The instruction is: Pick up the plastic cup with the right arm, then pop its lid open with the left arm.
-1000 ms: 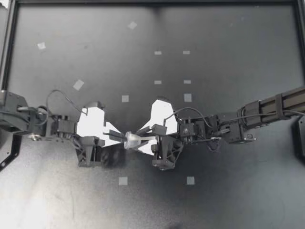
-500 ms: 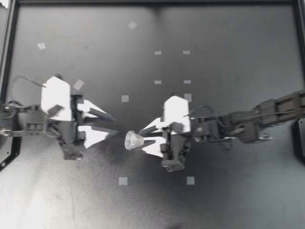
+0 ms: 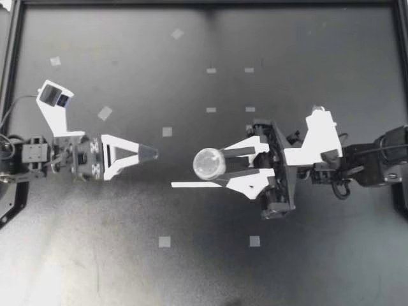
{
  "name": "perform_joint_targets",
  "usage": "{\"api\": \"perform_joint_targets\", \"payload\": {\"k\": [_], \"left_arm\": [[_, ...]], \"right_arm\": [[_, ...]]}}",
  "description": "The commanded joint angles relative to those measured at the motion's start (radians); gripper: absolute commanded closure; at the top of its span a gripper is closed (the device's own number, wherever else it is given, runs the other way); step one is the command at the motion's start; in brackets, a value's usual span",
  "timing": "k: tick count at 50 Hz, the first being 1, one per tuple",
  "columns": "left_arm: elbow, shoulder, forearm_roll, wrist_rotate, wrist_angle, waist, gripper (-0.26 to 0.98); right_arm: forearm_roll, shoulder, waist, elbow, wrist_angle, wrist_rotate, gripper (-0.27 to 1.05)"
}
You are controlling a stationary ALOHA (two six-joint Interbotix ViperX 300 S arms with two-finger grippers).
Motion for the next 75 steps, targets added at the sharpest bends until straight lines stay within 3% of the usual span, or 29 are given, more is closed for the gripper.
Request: {"api": "perform_joint_targets", "payload": {"k": [1, 12, 50, 64, 75], "left_arm": [[-0.046, 0.017, 0.029, -0.067, -0.048, 0.0, -0.05], [-0.15, 0.103, 0.118, -0.153, -0.048, 0.0, -0.05], [-0.138, 0.054, 0.124, -0.11, -0.077, 0.0, -0.04], [-0.124, 0.031, 0.124, 0.06, -0.067, 0.005, -0.04], [-0.094, 0.015, 0.123, 0.38, -0.051, 0.005, -0.04]], "right_arm": [[0.003, 0.011, -0.009, -0.014, -0.031, 0.0, 0.44], [0.002, 0.051, -0.009, -0.083, 0.044, 0.002, 0.44], [0.002, 0.1, -0.005, -0.083, 0.268, 0.086, 0.44], [0.002, 0.077, 0.009, -0.066, 0.287, 0.114, 0.44], [0.002, -0.02, 0.009, -0.064, 0.327, 0.112, 0.44]]}}
